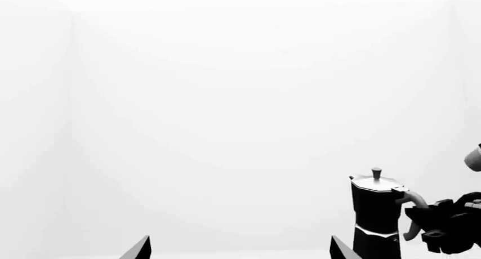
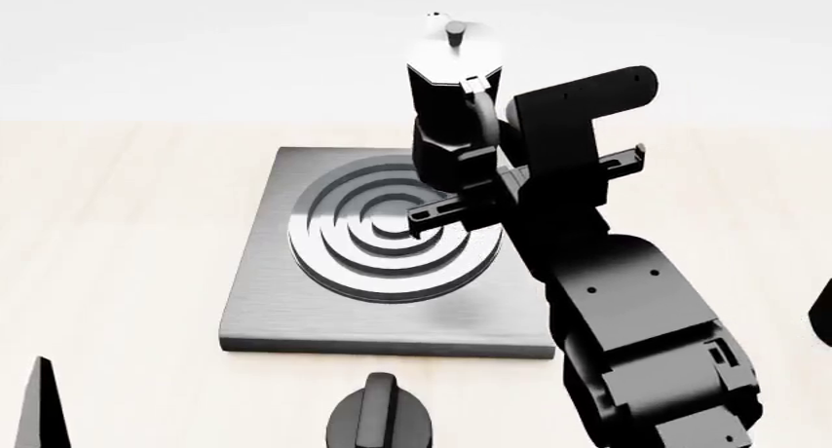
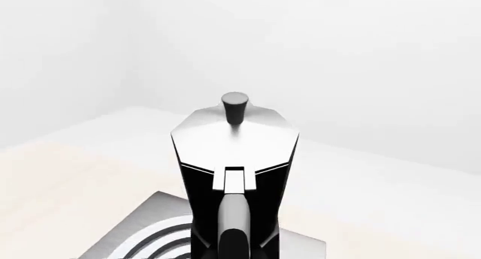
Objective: Put both moka pots on the stove.
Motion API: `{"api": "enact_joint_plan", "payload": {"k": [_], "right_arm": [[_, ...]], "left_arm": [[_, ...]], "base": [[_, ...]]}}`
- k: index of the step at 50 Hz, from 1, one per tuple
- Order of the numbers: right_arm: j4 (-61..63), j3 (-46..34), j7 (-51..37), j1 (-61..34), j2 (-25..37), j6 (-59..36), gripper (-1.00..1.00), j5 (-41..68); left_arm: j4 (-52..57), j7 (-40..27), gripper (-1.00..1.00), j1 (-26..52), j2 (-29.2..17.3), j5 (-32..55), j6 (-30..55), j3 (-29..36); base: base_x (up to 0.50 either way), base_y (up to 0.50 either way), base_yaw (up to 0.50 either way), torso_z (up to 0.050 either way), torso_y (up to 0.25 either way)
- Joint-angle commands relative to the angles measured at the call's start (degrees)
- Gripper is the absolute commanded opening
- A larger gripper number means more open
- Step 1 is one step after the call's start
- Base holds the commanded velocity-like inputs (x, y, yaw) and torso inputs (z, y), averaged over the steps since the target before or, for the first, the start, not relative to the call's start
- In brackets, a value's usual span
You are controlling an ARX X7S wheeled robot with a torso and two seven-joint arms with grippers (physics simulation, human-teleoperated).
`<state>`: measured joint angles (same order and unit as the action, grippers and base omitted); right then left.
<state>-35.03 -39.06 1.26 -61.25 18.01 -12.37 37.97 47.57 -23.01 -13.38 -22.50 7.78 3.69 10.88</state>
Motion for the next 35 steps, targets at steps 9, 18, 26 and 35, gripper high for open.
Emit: {"api": "enact_joint_plan", "payload": {"k": [9,18,26,35], "right_arm": [[-13.0,0.8,4.7,-4.3,-7.7,8.7,-1.0,-3.3],[-28.6,1.3,9.0,-7.2,-14.2,17.9,-1.0,-4.8],[-38.5,-1.2,11.3,-10.3,-18.0,22.8,-1.0,-2.6],[-37.0,-11.8,9.4,-10.3,-18.0,24.0,-1.0,6.6]], "left_arm": [[-1.0,0.3,1.0,0.0,-0.6,0.4,-1.1,0.5],[-0.9,0.8,1.0,-0.3,-1.1,1.2,-1.9,0.5],[-1.2,0.9,1.0,-0.5,-1.3,1.0,-2.6,0.8],[-1.3,0.7,1.0,-0.6,-1.5,1.0,-2.9,0.6]], "base": [[0.0,0.0,0.0,0.0,0.001],[0.0,0.0,0.0,0.0,0.001],[0.0,0.0,0.0,0.0,0.001],[0.0,0.0,0.0,0.002,0.001]]}}
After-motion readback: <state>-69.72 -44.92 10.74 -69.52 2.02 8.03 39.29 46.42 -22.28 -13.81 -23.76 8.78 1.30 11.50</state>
